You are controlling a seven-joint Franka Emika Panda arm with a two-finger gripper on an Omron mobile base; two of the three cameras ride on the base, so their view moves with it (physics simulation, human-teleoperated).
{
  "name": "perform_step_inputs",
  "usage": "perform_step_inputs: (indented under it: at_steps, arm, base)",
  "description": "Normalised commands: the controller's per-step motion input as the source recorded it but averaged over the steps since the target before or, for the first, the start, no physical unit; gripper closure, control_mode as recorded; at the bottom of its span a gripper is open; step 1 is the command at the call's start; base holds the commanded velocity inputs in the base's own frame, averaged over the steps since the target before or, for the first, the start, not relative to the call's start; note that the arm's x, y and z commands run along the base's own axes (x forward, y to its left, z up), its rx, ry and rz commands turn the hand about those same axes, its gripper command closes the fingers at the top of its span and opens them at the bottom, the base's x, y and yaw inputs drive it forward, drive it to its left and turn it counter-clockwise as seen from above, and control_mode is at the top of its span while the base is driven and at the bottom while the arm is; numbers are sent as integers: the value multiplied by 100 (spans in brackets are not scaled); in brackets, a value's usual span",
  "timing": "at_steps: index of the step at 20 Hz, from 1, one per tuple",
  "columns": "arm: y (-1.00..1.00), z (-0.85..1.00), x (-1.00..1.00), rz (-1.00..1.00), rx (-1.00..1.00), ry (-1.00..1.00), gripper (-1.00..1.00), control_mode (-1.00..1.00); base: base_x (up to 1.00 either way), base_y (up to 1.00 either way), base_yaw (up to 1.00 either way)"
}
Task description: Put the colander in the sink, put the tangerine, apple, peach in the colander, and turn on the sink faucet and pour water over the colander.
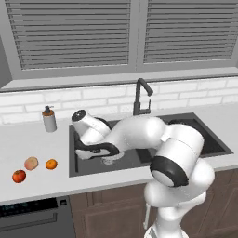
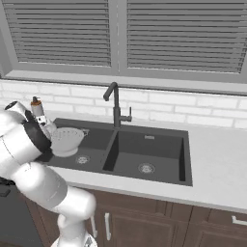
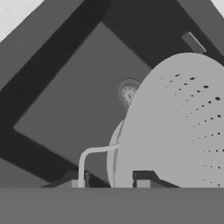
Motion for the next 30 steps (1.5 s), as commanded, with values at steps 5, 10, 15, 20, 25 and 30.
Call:
perform_step_inputs:
  at_steps: [5, 10, 15, 20, 25, 30]
  arm:
    - [-5, -46, 54, -20, 0, 0, 100, -100]
    - [0, -38, 44, -16, 0, 0, 100, -100]
    - [-6, -38, 37, -12, -4, 0, 100, -100]
    - [-12, -34, 41, -1, -8, 0, 100, -100]
    - [-19, -27, 40, 4, -7, 2, 100, -100]
    - [-19, -23, 24, 18, -2, 0, 100, -100]
  base:
    - [0, 0, 0]
    - [0, 0, 0]
    - [0, 0, 0]
    - [0, 0, 0]
    - [0, 0, 0]
    - [0, 0, 0]
